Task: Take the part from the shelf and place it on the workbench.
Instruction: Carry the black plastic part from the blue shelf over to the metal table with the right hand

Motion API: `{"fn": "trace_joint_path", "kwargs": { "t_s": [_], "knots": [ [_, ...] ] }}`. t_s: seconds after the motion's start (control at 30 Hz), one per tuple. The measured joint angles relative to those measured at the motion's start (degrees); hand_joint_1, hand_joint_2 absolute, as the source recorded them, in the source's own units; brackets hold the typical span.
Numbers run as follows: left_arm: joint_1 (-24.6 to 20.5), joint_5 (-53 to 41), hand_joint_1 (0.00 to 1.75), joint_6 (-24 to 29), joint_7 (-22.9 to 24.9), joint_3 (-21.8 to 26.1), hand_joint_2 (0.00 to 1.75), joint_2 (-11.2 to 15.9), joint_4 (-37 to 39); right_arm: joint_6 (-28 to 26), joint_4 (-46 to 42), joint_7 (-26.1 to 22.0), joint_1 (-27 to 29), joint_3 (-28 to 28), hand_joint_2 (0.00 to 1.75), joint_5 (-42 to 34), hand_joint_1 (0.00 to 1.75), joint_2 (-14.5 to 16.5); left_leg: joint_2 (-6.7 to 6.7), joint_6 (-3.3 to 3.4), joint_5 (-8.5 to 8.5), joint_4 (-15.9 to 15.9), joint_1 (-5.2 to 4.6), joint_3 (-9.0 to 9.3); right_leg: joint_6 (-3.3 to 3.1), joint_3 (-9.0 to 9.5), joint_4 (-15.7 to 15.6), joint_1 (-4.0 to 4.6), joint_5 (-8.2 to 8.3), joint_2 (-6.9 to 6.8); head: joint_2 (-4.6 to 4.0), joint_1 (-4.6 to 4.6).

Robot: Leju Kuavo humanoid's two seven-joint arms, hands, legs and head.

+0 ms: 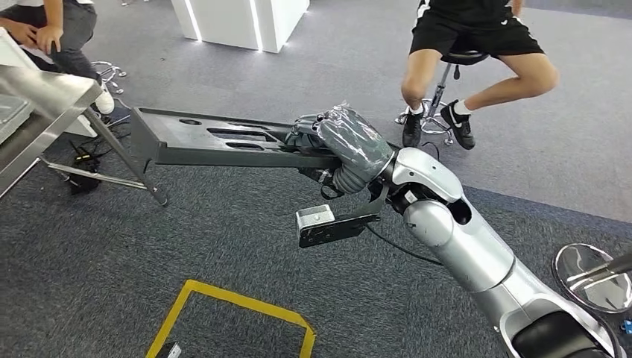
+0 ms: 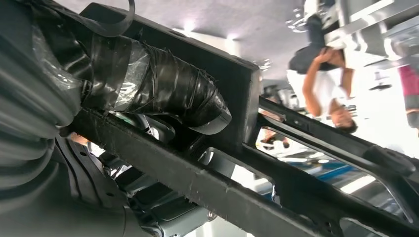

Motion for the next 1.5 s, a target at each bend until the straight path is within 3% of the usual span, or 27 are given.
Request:
{"fn": "trace_joint_path", "kwargs": {
  "t_s": [0.07, 0.13, 0.17, 0.23, 0.27, 0.33, 0.4, 0.43, 0.47, 0.5, 0.53, 0.6, 0.67, 0.73, 0.77, 0.83, 0.9, 0.97, 1.0, 1.07, 1.13, 1.17, 1.27, 1.33, 1.4, 1.47, 1.5],
  "knots": [
    [0.09, 0.14, 0.00, -0.43, 0.09, 0.04, 0.00, 0.02, 0.00, 0.02, -0.08, 0.07, -0.09, 0.00, 1.75, 0.01, 1.69, 0.00, 1.87, -0.12, 3.17, -7.72, 0.05, 4.34, 0.48, 0.13, 0.20, 0.02, -0.33, -1.35, 0.00, 0.01],
    [0.02, 0.37, 0.00, -0.76, 0.26, 0.23, 0.00, 0.04, 0.00, 0.04, -0.15, 0.11, -0.31, 0.01, 1.75, 0.03, 1.69, -0.02, 3.35, 0.40, 4.52, -12.88, -0.43, 7.01, 1.12, 0.18, 0.51, 0.23, -0.69, -2.52, 0.00, 0.07],
    [0.00, 0.48, 0.00, -0.94, 0.34, 0.37, 0.00, 0.04, 0.00, 0.07, -0.16, 0.10, -0.39, 0.02, 1.75, 0.04, 1.69, -0.03, 3.39, 0.77, 4.34, -13.41, -0.73, 7.16, 1.44, 0.23, 0.57, 0.34, -0.81, -3.05, 0.00, 0.09],
    [0.22, 0.59, 0.00, -1.30, 0.41, 0.68, 0.00, 0.13, 0.00, 0.14, -0.22, 0.12, -0.45, 0.05, 1.75, 0.07, 1.69, -0.01, 1.96, 1.59, 4.47, -13.51, -0.83, 7.14, 2.17, 0.49, 0.60, 0.24, -1.13, -3.92, 0.00, 0.10],
    [0.37, 0.61, 0.00, -1.40, 0.40, 0.78, 0.00, 0.18, 0.00, 0.18, -0.26, 0.13, -0.45, 0.06, 1.75, 0.08, 1.69, 0.00, 1.34, 1.99, 4.55, -13.69, -0.79, 7.31, 2.50, 0.50, 1.04, 0.04, -1.63, -3.28, 0.00, 0.13],
    [0.44, 0.67, 0.00, -1.49, 0.42, 0.90, 0.00, 0.24, 0.00, 0.21, -0.35, 0.13, -0.49, 0.07, 1.75, 0.08, 1.69, -0.04, 0.20, 2.82, 4.74, -14.07, -0.63, 7.64, 2.82, -1.11, 5.05, -0.32, -4.19, -0.08, 0.00, 0.19],
    [0.23, 0.75, 0.00, -1.51, 0.49, 1.04, 0.00, 0.23, 0.00, 0.22, -0.31, 0.10, -0.42, 0.07, 1.75, 0.08, 1.69, -0.11, -1.07, 3.28, 4.77, -14.03, -0.78, 7.60, 2.75, -5.00, 12.91, -0.26, -7.68, 2.82, 0.00, 0.20],
    [0.14, 0.85, 0.00, -1.52, 0.61, 1.16, 0.00, 0.22, 0.00, 0.24, -0.27, 0.12, -0.36, 0.08, 1.75, 0.08, 1.69, -0.13, -1.89, 3.38, 4.77, -13.95, -0.90, 7.57, 2.68, -6.85, 16.22, -0.19, -8.61, 3.31, 0.00, 0.20],
    [0.11, 0.94, 0.00, -1.52, 0.79, 1.29, 0.00, 0.22, 0.00, 0.26, -0.24, 0.15, -0.34, 0.10, 1.75, 0.09, 1.69, -0.14, -2.79, 3.42, 4.75, -13.84, -1.03, 7.56, 2.54, -7.87, 17.63, -0.13, -8.37, 3.51, 0.00, 0.20],
    [0.13, 1.04, 0.00, -1.56, 0.98, 1.40, 0.00, 0.21, 0.00, 0.30, -0.21, 0.25, -0.40, 0.11, 1.75, 0.11, 1.69, -0.14, -3.71, 3.45, 4.70, -13.67, -1.15, 7.55, 2.31, -7.87, 16.84, -0.08, -7.03, 3.70, 0.00, 0.20],
    [0.19, 1.11, 0.00, -1.67, 1.17, 1.48, 0.00, 0.21, 0.00, 0.36, -0.21, 0.38, -0.53, 0.13, 1.75, 0.13, 1.69, -0.15, -4.62, 3.44, 4.63, -13.48, -1.23, 7.55, 1.98, -6.81, 13.90, -0.02, -4.80, 4.12, 0.00, 0.20],
    [0.24, 1.17, 0.00, -2.03, 1.36, 1.60, 0.00, 0.14, 0.00, 0.55, -0.23, 0.62, -0.89, 0.13, 1.75, 0.16, 1.69, -0.15, -6.22, 3.28, 4.48, -13.04, -1.25, 7.32, 1.26, -3.79, 6.21, -0.04, -0.96, 6.99, 0.00, 0.17],
    [0.26, 1.23, 0.00, -2.44, 1.42, 1.77, 0.00, 0.05, 0.00, 0.84, -0.28, 0.81, -1.21, 0.17, 1.75, 0.13, 1.69, -0.13, -7.74, 2.73, 4.57, -12.86, -0.89, 6.68, 1.02, -2.15, 2.29, -0.01, 0.09, 9.23, 0.00, 0.17],
    [0.56, 1.32, 0.00, -2.74, 1.44, 1.96, 0.00, 0.09, 0.01, 1.05, -0.38, 1.14, -1.49, 0.27, 1.75, 0.08, 1.69, -0.06, -9.37, 1.88, 4.91, -13.12, -0.59, 6.24, 0.97, -1.69, 1.54, -0.01, 0.11, 8.34, 0.00, 0.19],
    [0.82, 1.37, 0.00, -2.86, 1.43, 2.03, 0.00, 0.12, 0.01, 1.10, -0.45, 1.31, -1.64, 0.33, 1.75, 0.07, 1.69, 0.00, -9.03, 1.58, 4.86, -13.04, -0.68, 6.13, 0.80, -1.37, 1.02, -0.14, 0.28, 7.52, 0.00, 0.17],
    [1.03, 1.49, 0.00, -3.04, 1.42, 2.17, 0.00, 0.22, 0.02, 1.20, -0.66, 1.48, -1.98, 0.40, 1.75, 0.03, 1.69, 0.13, -5.51, 1.11, 3.26, -10.50, -1.03, 4.95, 0.36, -0.59, -0.11, -0.47, 0.66, 5.71, 0.00, -0.10],
    [0.84, 1.60, 0.00, -3.08, 1.40, 2.33, 0.00, 0.28, 0.02, 1.35, -0.77, 1.48, -2.22, 0.45, 1.75, 0.00, 1.69, 0.20, -1.43, 0.64, -0.10, -3.72, -0.84, 1.64, 0.14, -0.16, -0.45, -0.31, 0.62, 3.78, 0.00, -0.37],
    [0.78, 1.63, 0.00, -3.11, 1.40, 2.42, 0.00, 0.31, 0.02, 1.47, -0.76, 1.50, -2.20, 0.60, 1.75, 0.00, 1.69, 0.20, -0.32, 0.10, -1.79, 1.75, -0.39, -1.26, 0.21, -0.08, -0.36, -0.22, 0.32, 1.79, 0.00, -0.37],
    [0.86, 1.63, 0.00, -3.12, 1.41, 2.43, 0.00, 0.31, 0.02, 1.48, -0.75, 1.50, -2.17, 0.69, 1.75, 0.00, 1.69, 0.20, -0.13, -0.12, -1.14, 1.58, -0.19, -1.23, 0.31, -0.06, -0.29, -0.21, 0.17, 0.90, 0.00, -0.37],
    [1.02, 1.63, 0.00, -3.13, 1.42, 2.43, 0.00, 0.38, 0.02, 1.49, -0.76, 1.50, -2.21, 0.84, 1.75, 0.00, 1.69, 0.21, 1.01, -0.35, 2.38, -5.07, 0.05, 2.29, 0.66, 0.11, -0.02, -0.22, -0.25, -0.66, 0.00, -0.37],
    [0.97, 1.64, 0.00, -3.14, 1.41, 2.43, 0.00, 0.48, 0.02, 1.49, -0.76, 1.50, -2.36, 0.86, 1.75, 0.00, 1.69, 0.22, 2.74, 0.04, 4.67, -11.72, -0.28, 5.98, 1.20, 0.31, 0.28, -0.01, -0.72, -1.93, 0.00, -0.34],
    [0.96, 1.65, 0.00, -3.14, 1.41, 2.43, 0.00, 0.52, 0.02, 1.49, -0.77, 1.50, -2.44, 0.87, 1.75, 0.00, 1.69, 0.22, 3.15, 0.39, 4.93, -13.23, -0.49, 6.74, 1.50, 0.42, 0.38, 0.12, -0.90, -2.46, 0.00, -0.31],
    [1.22, 1.68, 0.00, -3.13, 1.41, 2.45, 0.00, 0.56, 0.02, 1.49, -0.80, 1.50, -2.63, 0.91, 1.75, 0.01, 1.69, 0.33, 1.77, 1.56, 4.83, -13.55, -0.70, 6.79, 2.50, 0.84, 0.40, 0.14, -1.36, -3.64, 0.00, -0.28],
    [1.30, 1.68, 0.00, -3.14, 1.41, 2.45, 0.00, 0.57, 0.02, 1.49, -0.88, 1.50, -2.76, 0.92, 1.75, 0.01, 1.69, 0.39, 0.67, 2.36, 4.97, -13.90, -0.51, 7.13, 2.99, 0.09, 2.67, -0.17, -3.09, -1.53, 0.00, -0.22],
    [1.09, 1.68, 0.00, -3.15, 1.41, 2.46, 0.00, 0.57, 0.02, 1.50, -0.92, 1.49, -2.71, 0.92, 1.75, 0.00, 1.69, 0.36, -0.50, 2.98, 5.03, -14.03, -0.49, 7.24, 3.09, -3.16, 9.59, -0.29, -6.62, 1.96, 0.00, -0.16],
    [0.88, 1.68, 0.00, -3.15, 1.40, 2.47, 0.00, 0.57, 0.02, 1.53, -0.87, 1.49, -2.45, 0.93, 1.75, 0.00, 1.69, 0.33, -2.01, 3.26, 5.00, -13.92, -0.70, 7.21, 2.99, -6.93, 16.52, -0.18, -8.84, 3.30, 0.00, -0.16],
    [0.86, 1.68, 0.00, -3.15, 1.41, 2.48, 0.00, 0.56, 0.02, 1.55, -0.85, 1.50, -2.35, 0.94, 1.75, 0.00, 1.69, 0.33, -2.88, 3.31, 4.98, -13.80, -0.83, 7.22, 2.84, -7.70, 17.45, -0.12, -8.39, 3.48, 0.00, -0.16]
  ]
}}
